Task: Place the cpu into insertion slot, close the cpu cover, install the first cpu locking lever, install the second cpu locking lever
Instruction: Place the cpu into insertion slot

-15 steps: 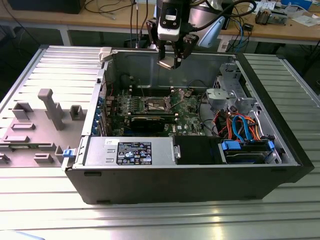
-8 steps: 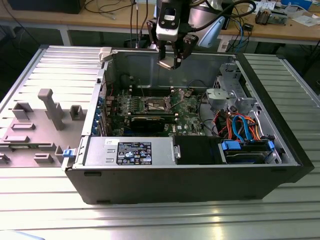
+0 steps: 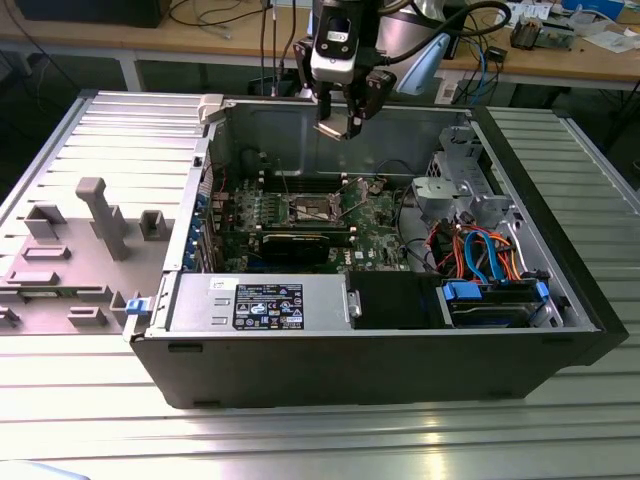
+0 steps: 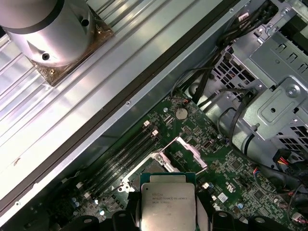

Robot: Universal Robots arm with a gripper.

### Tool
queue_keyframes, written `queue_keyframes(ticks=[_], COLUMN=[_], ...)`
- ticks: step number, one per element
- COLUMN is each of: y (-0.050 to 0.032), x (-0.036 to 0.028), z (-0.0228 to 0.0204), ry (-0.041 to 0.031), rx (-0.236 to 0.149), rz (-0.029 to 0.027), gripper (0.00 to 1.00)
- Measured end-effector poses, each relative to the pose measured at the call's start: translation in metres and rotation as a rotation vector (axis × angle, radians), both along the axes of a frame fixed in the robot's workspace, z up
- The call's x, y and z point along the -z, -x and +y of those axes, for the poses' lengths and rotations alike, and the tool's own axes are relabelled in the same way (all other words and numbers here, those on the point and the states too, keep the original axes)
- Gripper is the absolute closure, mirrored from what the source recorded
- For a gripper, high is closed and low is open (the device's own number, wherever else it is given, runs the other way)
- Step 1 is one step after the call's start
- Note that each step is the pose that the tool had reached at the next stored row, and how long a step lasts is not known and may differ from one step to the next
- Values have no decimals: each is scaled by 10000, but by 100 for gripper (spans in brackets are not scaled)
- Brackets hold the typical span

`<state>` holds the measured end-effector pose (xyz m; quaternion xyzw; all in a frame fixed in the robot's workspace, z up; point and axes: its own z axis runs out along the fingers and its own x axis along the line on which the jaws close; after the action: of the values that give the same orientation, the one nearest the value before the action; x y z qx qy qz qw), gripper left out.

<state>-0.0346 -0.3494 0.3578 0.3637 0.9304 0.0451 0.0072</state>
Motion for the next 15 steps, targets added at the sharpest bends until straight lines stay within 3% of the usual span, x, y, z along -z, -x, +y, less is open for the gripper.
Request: queue_keyframes(ticks=[10,15], y=[0,0], x=[1,8], z=[0,1], ry=[-1,-2], rx=[38,565], rz=[-1,-1], gripper=[45,45])
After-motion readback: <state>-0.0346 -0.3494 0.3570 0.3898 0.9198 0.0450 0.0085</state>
